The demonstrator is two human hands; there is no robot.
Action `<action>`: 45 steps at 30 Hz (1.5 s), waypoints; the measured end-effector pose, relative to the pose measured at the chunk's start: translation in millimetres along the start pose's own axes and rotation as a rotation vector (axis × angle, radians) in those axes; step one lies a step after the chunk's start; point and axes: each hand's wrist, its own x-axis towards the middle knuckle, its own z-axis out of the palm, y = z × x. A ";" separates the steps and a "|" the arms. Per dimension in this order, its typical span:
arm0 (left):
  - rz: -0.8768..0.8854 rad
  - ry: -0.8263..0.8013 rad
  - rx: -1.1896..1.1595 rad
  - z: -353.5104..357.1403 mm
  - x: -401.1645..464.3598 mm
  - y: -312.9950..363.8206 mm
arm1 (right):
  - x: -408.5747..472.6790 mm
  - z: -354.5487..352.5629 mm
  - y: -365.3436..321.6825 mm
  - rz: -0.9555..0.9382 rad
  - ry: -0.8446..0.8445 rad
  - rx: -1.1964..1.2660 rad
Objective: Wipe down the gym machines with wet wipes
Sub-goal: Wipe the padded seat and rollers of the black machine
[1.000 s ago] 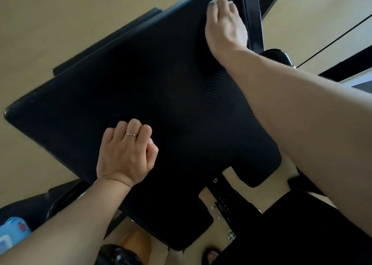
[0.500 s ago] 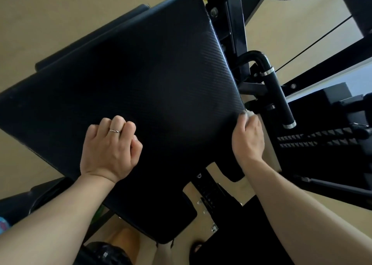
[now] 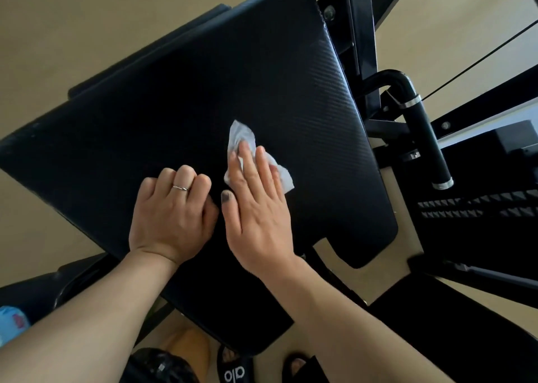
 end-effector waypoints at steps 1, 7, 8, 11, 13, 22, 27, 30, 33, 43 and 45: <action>-0.002 0.001 -0.006 -0.1 0.3 -0.1 | -8.0 -3.5 9.3 -0.077 -0.035 -0.006; -0.006 -0.011 0.016 -4.4 2.1 1.7 | 20.2 -43.2 85.5 0.024 0.064 -0.235; -0.016 -0.019 0.026 -5.2 1.5 1.5 | 31.5 -43.3 77.2 0.247 0.128 -0.169; -0.025 -0.036 0.014 -6.5 5.1 2.9 | 40.4 -20.0 22.9 0.294 0.143 -0.043; -0.009 -0.018 -0.032 -11.3 0.3 0.3 | 14.9 2.1 -6.9 -0.029 0.027 -0.070; -0.983 -0.086 -0.148 -57.7 -160.2 -43.6 | -23.9 28.5 -53.8 -0.099 -0.147 -0.155; -1.451 0.028 -0.669 -39.8 -160.8 -19.3 | -0.6 62.7 -98.1 -0.460 -0.183 -0.233; -1.434 0.139 -0.618 -34.0 -160.2 -18.1 | -34.3 56.4 -69.7 -0.672 -0.292 -0.390; -1.385 0.151 -0.546 -28.0 -162.8 -18.1 | -46.9 42.6 -44.1 -0.849 -0.408 -0.538; -1.417 0.072 -0.541 -30.3 -161.9 -19.1 | 61.1 60.4 -130.6 -0.815 -0.254 -0.477; -1.419 0.059 -0.523 -30.5 -161.2 -19.4 | 43.0 63.5 -129.3 -0.751 -0.273 -0.500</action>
